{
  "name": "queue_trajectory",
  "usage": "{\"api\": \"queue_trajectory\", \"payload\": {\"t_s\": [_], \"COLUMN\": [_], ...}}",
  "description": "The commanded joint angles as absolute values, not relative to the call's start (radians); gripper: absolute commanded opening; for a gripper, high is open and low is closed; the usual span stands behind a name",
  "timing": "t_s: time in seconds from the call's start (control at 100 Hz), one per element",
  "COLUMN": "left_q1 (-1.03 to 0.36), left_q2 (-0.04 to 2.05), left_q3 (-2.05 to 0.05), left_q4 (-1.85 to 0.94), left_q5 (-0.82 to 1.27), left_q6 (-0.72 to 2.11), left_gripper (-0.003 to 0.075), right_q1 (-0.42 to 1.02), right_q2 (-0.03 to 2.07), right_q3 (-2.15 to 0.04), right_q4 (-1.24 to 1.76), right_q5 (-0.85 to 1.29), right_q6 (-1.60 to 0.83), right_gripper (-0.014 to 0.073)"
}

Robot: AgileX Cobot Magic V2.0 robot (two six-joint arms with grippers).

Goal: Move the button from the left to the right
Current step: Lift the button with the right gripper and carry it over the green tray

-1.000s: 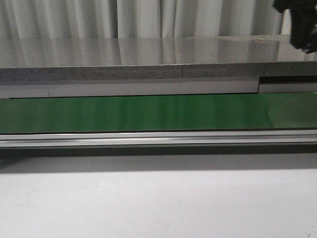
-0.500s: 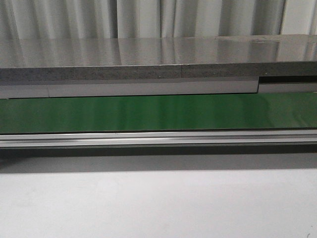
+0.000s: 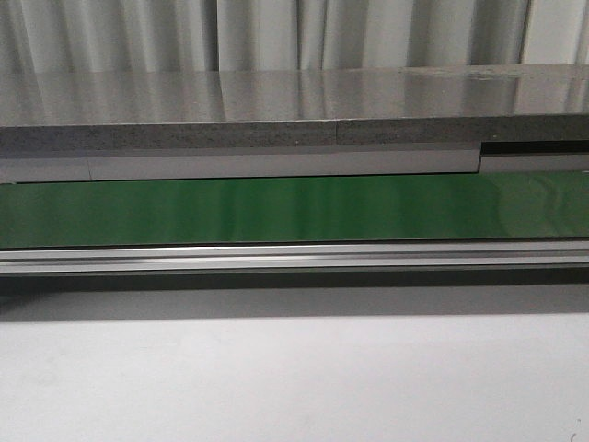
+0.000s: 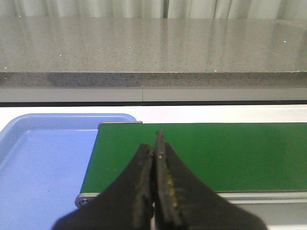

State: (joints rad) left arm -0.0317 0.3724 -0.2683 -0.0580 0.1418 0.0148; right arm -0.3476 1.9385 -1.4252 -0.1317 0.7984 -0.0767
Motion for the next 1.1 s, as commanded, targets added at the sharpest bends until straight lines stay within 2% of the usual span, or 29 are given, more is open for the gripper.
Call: {"api": "queue_trajectory", "payload": {"t_s": [0.0,0.13,0.37,0.61,0.84,1.09], "left_q1": [-0.037,-0.037,-0.037,-0.037,-0.037,-0.037], "left_q2": [0.376,0.376,0.376,0.376,0.376,0.376], "left_q3": [-0.295,-0.295,-0.295,-0.295,-0.295,-0.295], "left_q4": [-0.068,-0.068,-0.068,-0.068,-0.068,-0.068], "left_q5": [0.057,0.057,0.057,0.057,0.057,0.057], "left_q6": [0.014,0.014,0.014,0.014,0.014,0.014], "left_gripper": [-0.002,-0.002,-0.002,-0.002,-0.002,-0.002], "right_q1": [-0.353,-0.353,-0.353,-0.353,-0.353,-0.325], "right_q2": [1.905,1.911,1.911,1.911,1.884,1.755], "right_q3": [-1.457,-1.457,-1.459,-1.459,-1.46,-1.46], "right_q4": [-0.115,-0.113,-0.114,-0.116,-0.127,-0.045], "right_q5": [0.785,0.79,0.792,0.801,0.802,0.72], "right_q6": [-0.091,-0.091,-0.091,-0.083,-0.055,-0.035], "right_gripper": [0.0263,0.0355,0.0392,0.0571,0.0573,0.0573]}}
